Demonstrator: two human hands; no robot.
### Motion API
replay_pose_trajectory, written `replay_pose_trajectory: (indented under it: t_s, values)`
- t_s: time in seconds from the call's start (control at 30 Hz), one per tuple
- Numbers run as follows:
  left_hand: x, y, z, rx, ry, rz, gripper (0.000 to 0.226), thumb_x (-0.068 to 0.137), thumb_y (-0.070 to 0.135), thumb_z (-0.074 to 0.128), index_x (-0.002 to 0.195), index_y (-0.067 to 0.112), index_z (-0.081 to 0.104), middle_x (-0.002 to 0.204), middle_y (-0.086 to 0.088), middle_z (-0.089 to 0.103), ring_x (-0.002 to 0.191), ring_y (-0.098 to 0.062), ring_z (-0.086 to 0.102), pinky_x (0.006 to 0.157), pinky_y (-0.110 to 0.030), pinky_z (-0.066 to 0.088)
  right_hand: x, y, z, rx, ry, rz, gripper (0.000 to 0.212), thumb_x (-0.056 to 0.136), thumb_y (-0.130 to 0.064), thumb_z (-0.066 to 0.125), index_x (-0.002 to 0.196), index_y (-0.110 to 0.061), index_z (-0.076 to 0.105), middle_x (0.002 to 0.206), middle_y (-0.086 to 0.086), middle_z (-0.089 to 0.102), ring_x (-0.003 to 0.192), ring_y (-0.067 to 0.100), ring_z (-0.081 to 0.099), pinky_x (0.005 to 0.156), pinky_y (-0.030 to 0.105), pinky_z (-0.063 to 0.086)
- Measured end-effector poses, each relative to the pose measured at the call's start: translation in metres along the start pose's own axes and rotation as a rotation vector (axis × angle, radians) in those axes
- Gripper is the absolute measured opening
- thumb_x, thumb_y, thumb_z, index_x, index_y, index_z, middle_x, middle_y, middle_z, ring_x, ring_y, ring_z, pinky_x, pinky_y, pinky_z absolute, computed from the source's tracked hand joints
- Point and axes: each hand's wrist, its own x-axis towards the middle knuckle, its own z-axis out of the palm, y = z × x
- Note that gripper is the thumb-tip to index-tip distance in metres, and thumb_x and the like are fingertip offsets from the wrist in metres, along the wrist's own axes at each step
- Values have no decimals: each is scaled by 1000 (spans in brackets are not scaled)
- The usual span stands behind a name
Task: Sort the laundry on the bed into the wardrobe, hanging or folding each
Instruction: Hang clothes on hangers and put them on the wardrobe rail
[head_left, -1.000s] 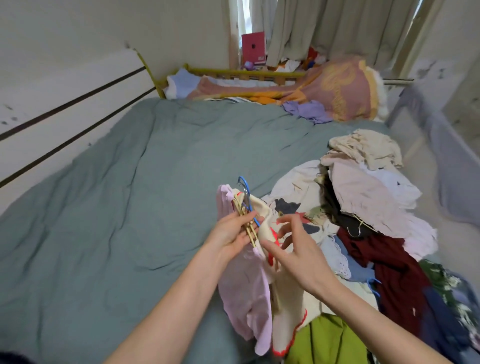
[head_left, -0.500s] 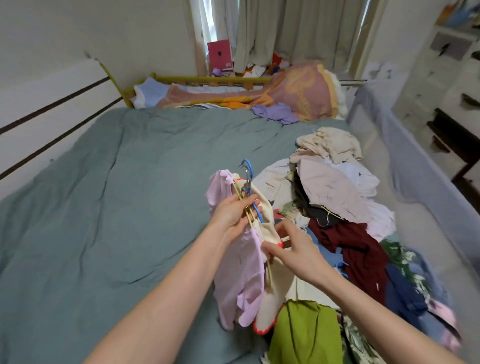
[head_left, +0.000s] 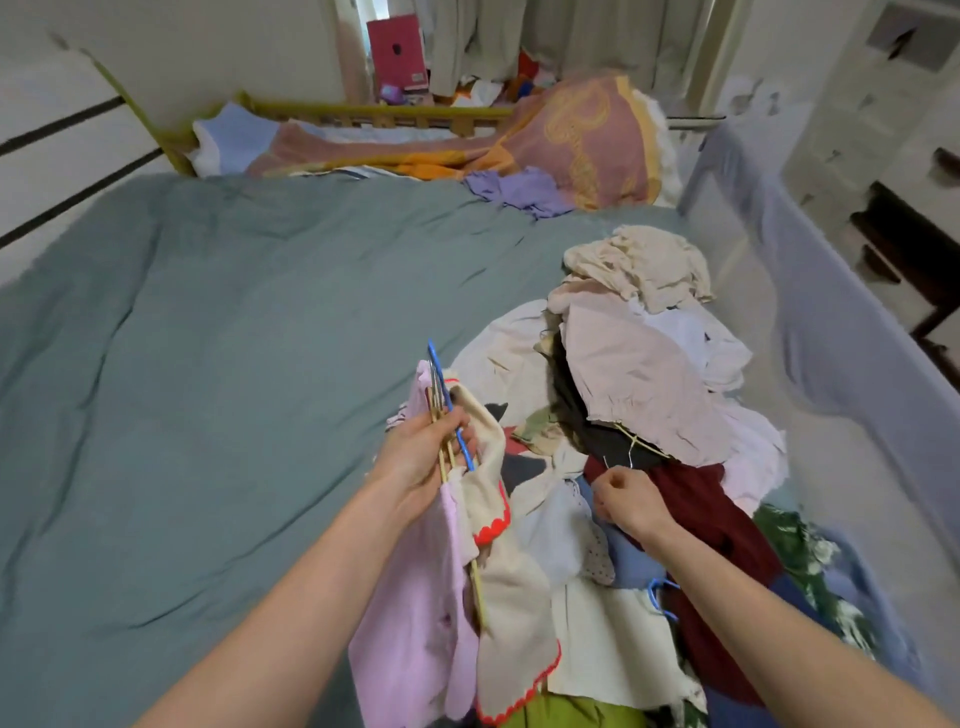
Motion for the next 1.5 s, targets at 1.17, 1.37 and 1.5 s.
replay_pose_trajectory:
  t_s: [1.17, 1.37, 1.5]
  values:
    - [79, -63, 62, 191, -107, -184, 12, 91, 18, 63, 85, 8, 61, 69, -2, 57, 50, -11, 48, 49, -21, 44, 64, -9, -117, -724, -64, -826, 74, 79, 11, 45, 146, -20, 36, 106, 7, 49, 76, 27, 56, 71, 41, 50]
    - [41, -52, 88, 234, -101, -169, 7, 92, 13, 62, 86, 9, 62, 65, -2, 58, 49, -11, 48, 45, -23, 43, 13, -39, -163, -824, 51, -685, 40, 89, -1, 47, 128, -10, 48, 109, 9, 51, 98, 28, 56, 73, 31, 37]
    - [9, -48, 109, 279, -128, -178, 11, 92, 11, 61, 82, 8, 61, 61, -4, 56, 43, -11, 47, 42, -21, 43, -24, -42, -215, -1005, 116, -474, 26, 94, -12, 46, 118, -8, 55, 115, 11, 56, 106, 28, 56, 84, 32, 42]
